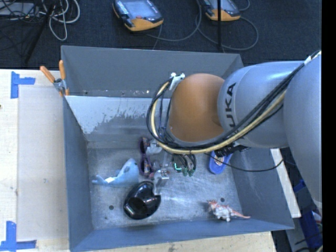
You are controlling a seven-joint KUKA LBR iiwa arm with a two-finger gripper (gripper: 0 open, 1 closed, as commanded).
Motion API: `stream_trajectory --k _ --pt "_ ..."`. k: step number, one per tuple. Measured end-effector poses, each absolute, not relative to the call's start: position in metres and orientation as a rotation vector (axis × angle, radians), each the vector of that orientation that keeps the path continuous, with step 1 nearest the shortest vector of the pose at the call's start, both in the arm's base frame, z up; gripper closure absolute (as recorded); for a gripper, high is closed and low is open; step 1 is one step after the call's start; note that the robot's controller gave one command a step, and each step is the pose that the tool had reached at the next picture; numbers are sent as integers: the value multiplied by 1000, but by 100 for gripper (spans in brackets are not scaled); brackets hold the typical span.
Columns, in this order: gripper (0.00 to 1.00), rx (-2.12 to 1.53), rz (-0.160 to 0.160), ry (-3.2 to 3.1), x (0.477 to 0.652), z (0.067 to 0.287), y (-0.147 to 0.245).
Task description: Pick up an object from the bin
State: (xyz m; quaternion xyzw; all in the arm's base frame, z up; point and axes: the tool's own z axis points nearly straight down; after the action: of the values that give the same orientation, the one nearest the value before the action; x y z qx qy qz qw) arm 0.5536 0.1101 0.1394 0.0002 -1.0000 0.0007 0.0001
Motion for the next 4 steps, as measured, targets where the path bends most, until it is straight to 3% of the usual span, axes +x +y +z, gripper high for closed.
stream_trajectory --k 1,3,4 --pt "100 -4 0 -3139 552 137 110" --pt "100 27 -1 -3143 560 127 119" --pt "100 -54 -3 -3147 539 128 115"
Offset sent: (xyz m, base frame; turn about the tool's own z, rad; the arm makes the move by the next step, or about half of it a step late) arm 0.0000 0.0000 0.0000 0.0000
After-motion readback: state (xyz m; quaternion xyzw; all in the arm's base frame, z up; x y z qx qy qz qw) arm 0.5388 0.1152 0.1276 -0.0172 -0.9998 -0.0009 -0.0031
